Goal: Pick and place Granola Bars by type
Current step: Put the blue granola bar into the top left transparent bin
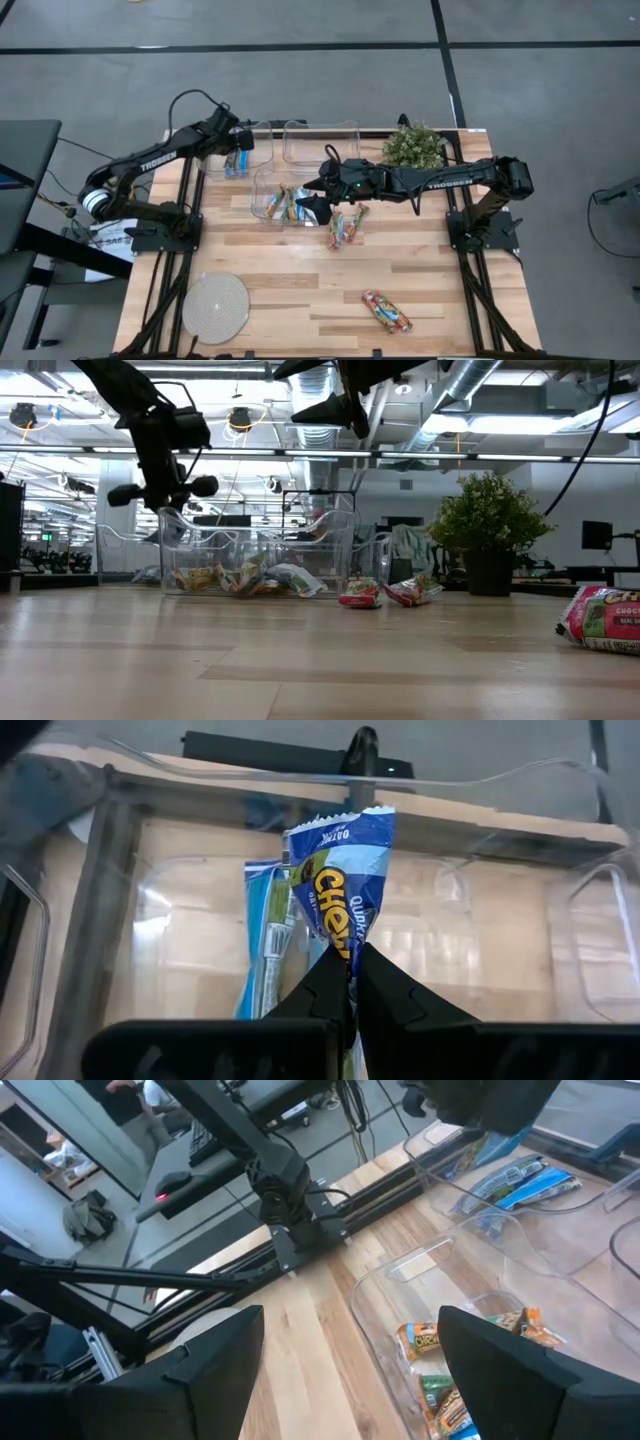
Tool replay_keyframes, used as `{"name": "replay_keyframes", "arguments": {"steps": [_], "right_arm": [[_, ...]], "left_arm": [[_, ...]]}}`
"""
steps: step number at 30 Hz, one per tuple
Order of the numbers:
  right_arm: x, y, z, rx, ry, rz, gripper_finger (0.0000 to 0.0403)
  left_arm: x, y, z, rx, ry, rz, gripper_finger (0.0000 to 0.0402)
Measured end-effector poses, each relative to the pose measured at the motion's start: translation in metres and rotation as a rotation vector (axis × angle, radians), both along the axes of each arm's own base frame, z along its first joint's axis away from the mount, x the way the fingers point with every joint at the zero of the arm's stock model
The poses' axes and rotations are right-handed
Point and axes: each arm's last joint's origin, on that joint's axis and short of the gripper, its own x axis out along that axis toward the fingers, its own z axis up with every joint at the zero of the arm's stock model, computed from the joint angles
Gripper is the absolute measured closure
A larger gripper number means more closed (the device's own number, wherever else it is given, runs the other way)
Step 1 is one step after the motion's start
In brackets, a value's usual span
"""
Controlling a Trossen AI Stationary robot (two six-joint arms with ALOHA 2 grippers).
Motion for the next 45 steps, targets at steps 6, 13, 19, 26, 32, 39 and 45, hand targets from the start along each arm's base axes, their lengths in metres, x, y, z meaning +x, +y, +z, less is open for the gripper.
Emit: {"name": "replay_keyframes", "arguments": {"steps": [6, 13, 19, 26, 32, 39, 45], "right_arm": [[0.0000, -0.0016, 0.0000, 0.000, 0.000, -0.004, 0.0109], [0.0000, -0.0017, 0.0000, 0.000, -0.001, -0.005, 0.0109], [0.0000, -0.0017, 0.0000, 0.000, -0.001, -0.004, 0.0109], [0.0000, -0.0017, 0.0000, 0.001, -0.001, -0.005, 0.0109], [0.0000, -0.0017, 0.0000, 0.001, 0.000, -0.004, 0.0109], [0.0000, -0.0017, 0.0000, 0.001, -0.001, -0.004, 0.0109], [0.0000, -0.0017, 0.0000, 0.001, 0.000, -0.004, 0.0109]], "left_arm": [[-0.0018, 0.0051, -0.0060, -0.019, 0.019, 0.024, 0.0384], [-0.0027, 0.0083, -0.0081, -0.028, 0.005, 0.048, 0.0379], [-0.0021, 0.0089, -0.0076, -0.022, -0.004, 0.046, 0.0384], [-0.0015, 0.0087, -0.0077, -0.033, -0.021, 0.034, 0.0372], [-0.0015, 0.0084, -0.0079, -0.039, -0.024, 0.031, 0.0351], [-0.0015, 0.0084, -0.0078, -0.039, -0.025, 0.030, 0.0330], [-0.0014, 0.0085, -0.0077, -0.037, -0.026, 0.030, 0.0328]]}}
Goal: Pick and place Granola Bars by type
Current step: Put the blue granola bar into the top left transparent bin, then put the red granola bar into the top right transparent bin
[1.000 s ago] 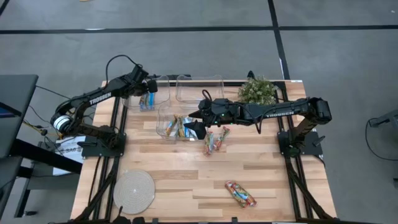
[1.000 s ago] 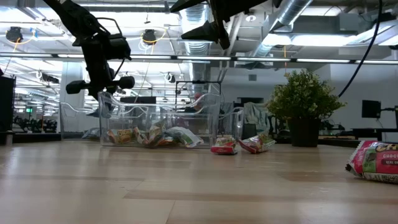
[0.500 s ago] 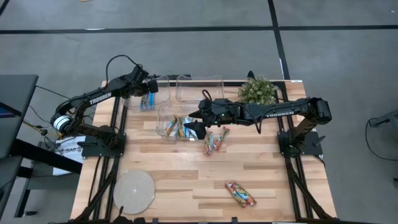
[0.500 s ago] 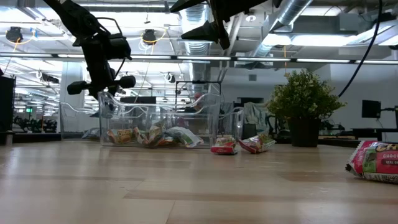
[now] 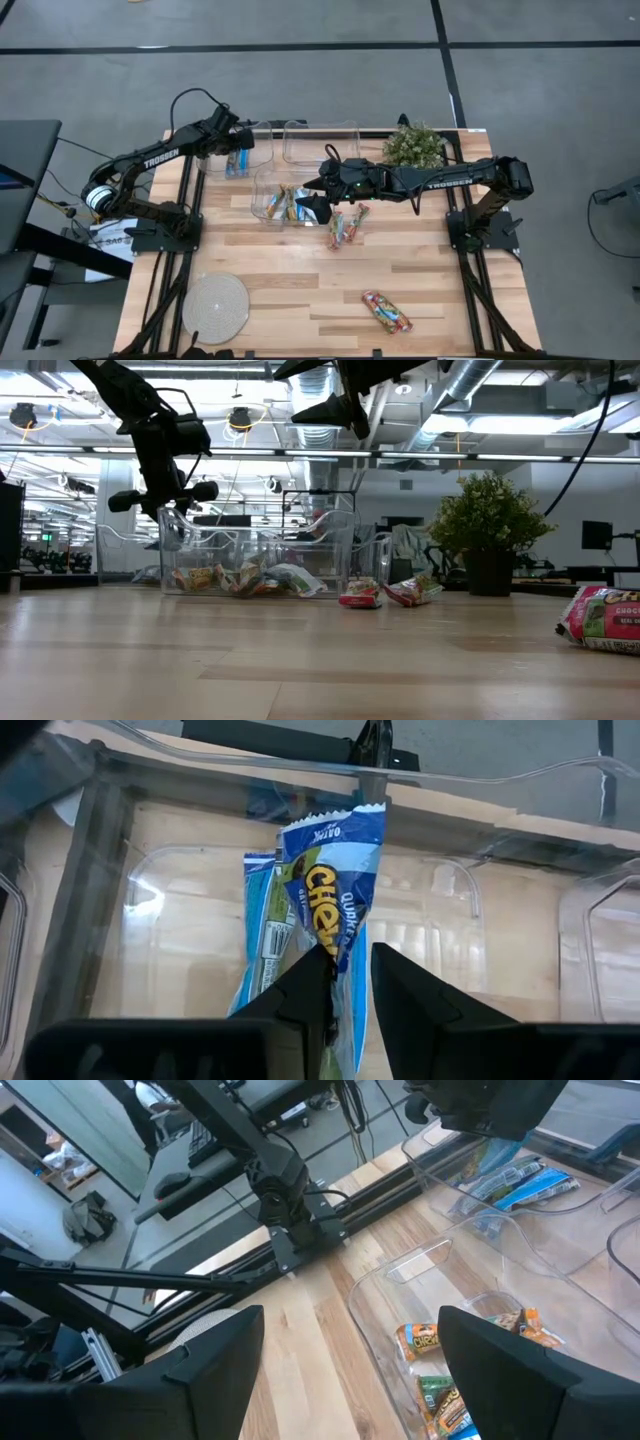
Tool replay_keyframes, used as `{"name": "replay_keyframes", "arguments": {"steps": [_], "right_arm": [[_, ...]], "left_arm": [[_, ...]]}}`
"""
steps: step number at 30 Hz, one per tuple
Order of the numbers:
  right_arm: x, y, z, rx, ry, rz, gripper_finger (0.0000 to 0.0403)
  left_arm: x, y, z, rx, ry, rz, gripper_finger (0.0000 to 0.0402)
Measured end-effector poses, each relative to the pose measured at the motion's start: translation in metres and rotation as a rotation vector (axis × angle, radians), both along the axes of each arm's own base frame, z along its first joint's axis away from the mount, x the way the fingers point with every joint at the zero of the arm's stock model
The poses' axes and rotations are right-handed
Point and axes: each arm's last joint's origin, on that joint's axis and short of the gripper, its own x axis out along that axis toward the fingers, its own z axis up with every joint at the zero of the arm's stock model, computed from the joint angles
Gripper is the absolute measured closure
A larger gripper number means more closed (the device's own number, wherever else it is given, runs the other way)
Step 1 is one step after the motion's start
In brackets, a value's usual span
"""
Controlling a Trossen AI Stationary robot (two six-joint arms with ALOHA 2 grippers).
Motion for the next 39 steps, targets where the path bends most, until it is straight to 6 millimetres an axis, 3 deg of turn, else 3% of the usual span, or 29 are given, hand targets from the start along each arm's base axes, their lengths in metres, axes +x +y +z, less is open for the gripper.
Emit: {"name": "replay_keyframes", "arguments": {"steps": [23, 30, 39], "right_arm": [[0.000, 0.000, 0.000, 0.000, 0.000, 0.001, 0.0109], [0.000, 0.000, 0.000, 0.000, 0.000, 0.001, 0.0109], [0.000, 0.000, 0.000, 0.001, 0.000, 0.001, 0.0109]], "left_arm": [[0.001, -0.001, 0.007, 0.050, -0.010, -0.086, 0.0328], [0.006, -0.014, 0.033, 0.184, -0.083, -0.204, 0.0328], [0.006, -0.054, 0.075, 0.383, -0.193, -0.349, 0.0328]]}}
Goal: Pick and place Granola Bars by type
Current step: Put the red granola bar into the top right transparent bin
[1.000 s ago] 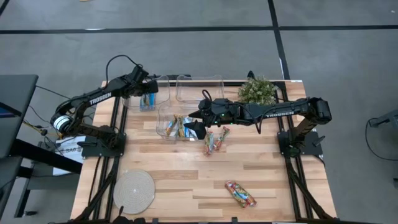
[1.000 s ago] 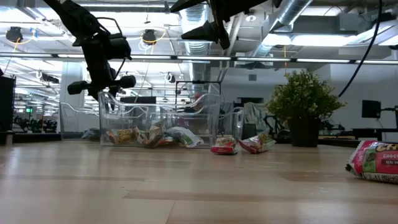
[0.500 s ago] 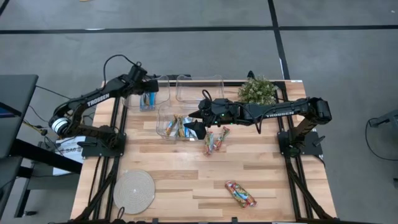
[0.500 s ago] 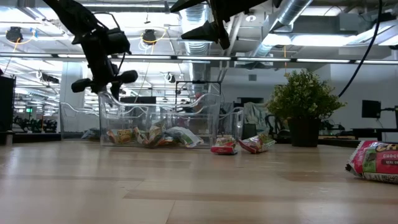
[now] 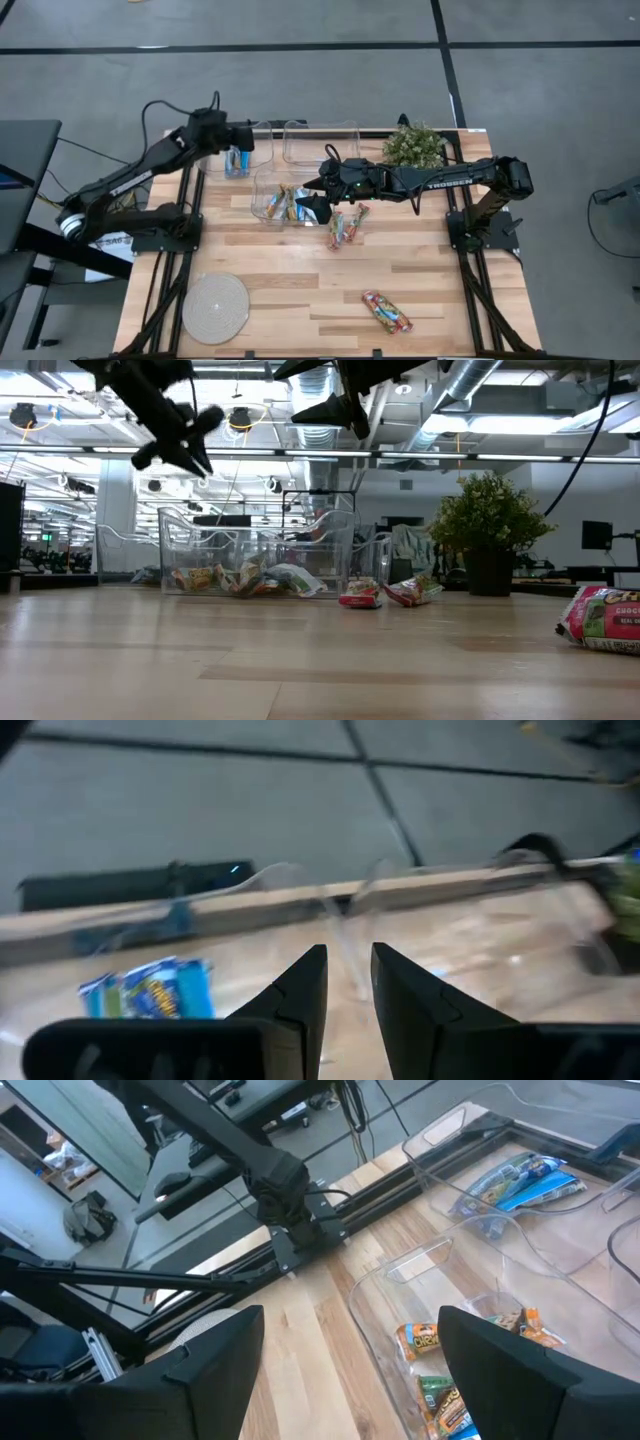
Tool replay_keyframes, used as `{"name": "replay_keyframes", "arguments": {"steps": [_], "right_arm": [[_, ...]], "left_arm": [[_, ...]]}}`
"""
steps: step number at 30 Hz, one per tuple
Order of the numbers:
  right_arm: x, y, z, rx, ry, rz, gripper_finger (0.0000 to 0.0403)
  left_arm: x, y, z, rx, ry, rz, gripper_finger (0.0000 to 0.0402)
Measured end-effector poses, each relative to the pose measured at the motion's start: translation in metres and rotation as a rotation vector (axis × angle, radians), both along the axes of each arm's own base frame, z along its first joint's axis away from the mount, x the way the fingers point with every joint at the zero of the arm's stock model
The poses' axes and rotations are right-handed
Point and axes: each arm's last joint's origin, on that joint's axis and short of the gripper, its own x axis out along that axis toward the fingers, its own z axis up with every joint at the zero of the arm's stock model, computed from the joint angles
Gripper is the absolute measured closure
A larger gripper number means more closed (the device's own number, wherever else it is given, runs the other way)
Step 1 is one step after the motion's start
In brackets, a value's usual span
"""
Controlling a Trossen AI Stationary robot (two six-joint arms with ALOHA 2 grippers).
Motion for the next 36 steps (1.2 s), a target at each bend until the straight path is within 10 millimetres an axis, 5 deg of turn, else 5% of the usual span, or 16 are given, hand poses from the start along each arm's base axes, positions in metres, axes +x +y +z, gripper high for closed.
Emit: {"name": "replay_keyframes", "arguments": {"steps": [13, 22, 36], "right_arm": [[0.000, 0.000, 0.000, 0.002, 0.000, 0.005, 0.0109], [0.000, 0.000, 0.000, 0.002, 0.000, 0.005, 0.0109], [-0.001, 0.000, -0.003, 0.004, 0.037, 0.008, 0.0109]], "left_arm": [[-0.019, -0.074, 0.047, 0.292, -0.118, -0.250, 0.0328], [-0.036, -0.109, 0.060, 0.460, -0.149, -0.453, 0.0328], [-0.034, -0.138, -0.009, 0.557, -0.455, -0.768, 0.0328]]}}
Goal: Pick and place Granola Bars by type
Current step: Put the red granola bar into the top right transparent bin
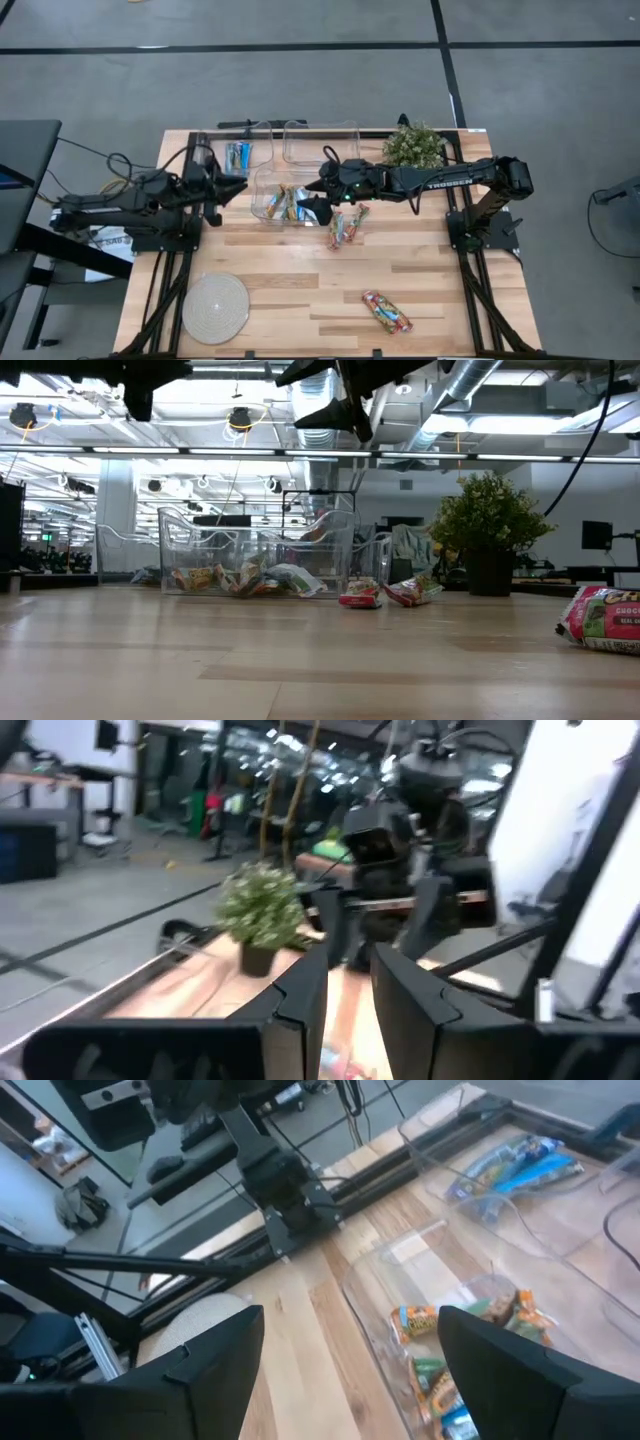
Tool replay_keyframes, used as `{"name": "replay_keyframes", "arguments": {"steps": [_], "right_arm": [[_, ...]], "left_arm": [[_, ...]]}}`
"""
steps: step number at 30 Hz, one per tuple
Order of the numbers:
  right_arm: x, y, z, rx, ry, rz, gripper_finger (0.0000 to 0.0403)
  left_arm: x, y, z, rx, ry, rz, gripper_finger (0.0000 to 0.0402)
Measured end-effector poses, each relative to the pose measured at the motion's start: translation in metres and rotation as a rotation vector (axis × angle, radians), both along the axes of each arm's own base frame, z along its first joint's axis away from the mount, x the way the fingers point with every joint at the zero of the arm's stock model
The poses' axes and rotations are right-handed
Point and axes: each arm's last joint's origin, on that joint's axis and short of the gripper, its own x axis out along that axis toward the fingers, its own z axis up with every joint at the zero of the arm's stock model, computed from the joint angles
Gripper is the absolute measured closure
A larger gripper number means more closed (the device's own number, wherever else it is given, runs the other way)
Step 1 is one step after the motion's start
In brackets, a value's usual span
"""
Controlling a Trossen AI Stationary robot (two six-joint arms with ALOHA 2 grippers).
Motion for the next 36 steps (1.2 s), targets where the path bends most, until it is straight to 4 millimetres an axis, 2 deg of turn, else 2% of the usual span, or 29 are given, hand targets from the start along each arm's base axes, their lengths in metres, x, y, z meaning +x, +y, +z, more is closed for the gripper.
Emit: {"name": "replay_keyframes", "arguments": {"steps": [6, 16, 26, 36], "right_arm": [[-0.002, 0.001, -0.003, 0.002, 0.040, 0.004, 0.0109], [-0.002, 0.001, -0.004, 0.052, 0.049, -0.017, 0.0109], [-0.004, 0.002, -0.009, 0.086, 0.103, 0.009, 0.0109], [-0.008, 0.002, -0.014, 0.105, 0.165, 0.007, 0.0109]], "left_arm": [[-0.003, -0.004, -0.026, -0.006, -0.048, -0.034, 0.0328], [-0.009, -0.009, -0.055, -0.005, -0.140, -0.088, 0.0328], [-0.012, -0.012, -0.077, 0.016, -0.200, -0.103, 0.0328], [-0.011, -0.012, -0.087, 0.004, -0.182, -0.105, 0.0328]]}}
